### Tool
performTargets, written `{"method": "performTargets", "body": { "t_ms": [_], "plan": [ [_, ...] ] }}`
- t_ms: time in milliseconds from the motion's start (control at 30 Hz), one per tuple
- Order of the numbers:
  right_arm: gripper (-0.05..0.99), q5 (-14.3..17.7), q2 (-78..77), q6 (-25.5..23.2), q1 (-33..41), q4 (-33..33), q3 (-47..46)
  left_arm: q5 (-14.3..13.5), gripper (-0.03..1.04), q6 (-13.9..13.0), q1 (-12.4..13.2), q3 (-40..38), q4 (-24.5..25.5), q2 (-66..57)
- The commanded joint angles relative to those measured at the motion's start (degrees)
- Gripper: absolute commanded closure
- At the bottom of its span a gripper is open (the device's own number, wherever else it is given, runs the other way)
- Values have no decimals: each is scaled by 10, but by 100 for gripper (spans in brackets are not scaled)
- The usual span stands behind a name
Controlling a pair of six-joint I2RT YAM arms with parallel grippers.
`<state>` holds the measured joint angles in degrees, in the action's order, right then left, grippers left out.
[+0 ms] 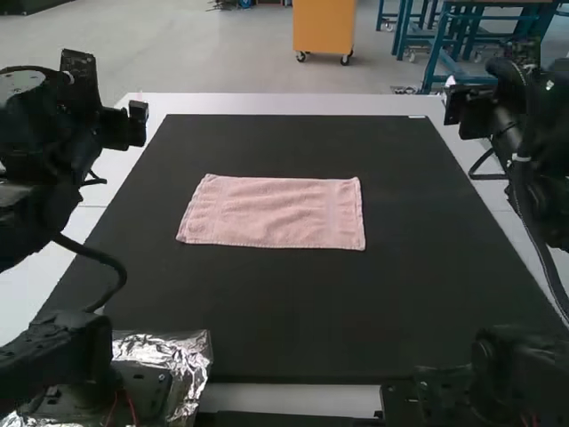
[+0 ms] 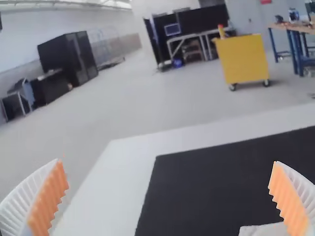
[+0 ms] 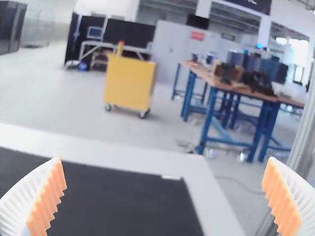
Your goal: Fold the towel.
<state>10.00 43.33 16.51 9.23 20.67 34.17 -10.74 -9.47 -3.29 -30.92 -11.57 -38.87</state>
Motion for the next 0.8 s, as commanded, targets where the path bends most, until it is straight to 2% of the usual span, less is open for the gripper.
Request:
{"method": "performTargets", "body": {
  "t_ms": [0, 67, 133, 267, 400, 567, 767],
  "plan": [
    [2, -11, 51, -63, -5, -12, 19, -19, 5, 35, 7, -30, 20, -66],
    [2, -11, 86, -70, -4, -34, 24, -19, 5, 36, 7, -42, 26, -97],
    [2, -19, 120, -75, -1, -54, 25, -19, 5, 50, 6, -50, 33, -127],
    [2, -52, 186, -81, -1, -83, 21, -19, 5, 95, 5, -53, 43, -189],
    [2, -61, 237, -79, 0, -84, 17, -12, 5, 129, 8, -49, 42, -235],
    [3, -65, 301, -78, 3, -78, 19, -16, 5, 134, 13, -37, 3, -280],
    [3, -53, 359, -80, 21, -54, 32, -16, 5, 133, 13, -37, -38, -341]
  ]
}}
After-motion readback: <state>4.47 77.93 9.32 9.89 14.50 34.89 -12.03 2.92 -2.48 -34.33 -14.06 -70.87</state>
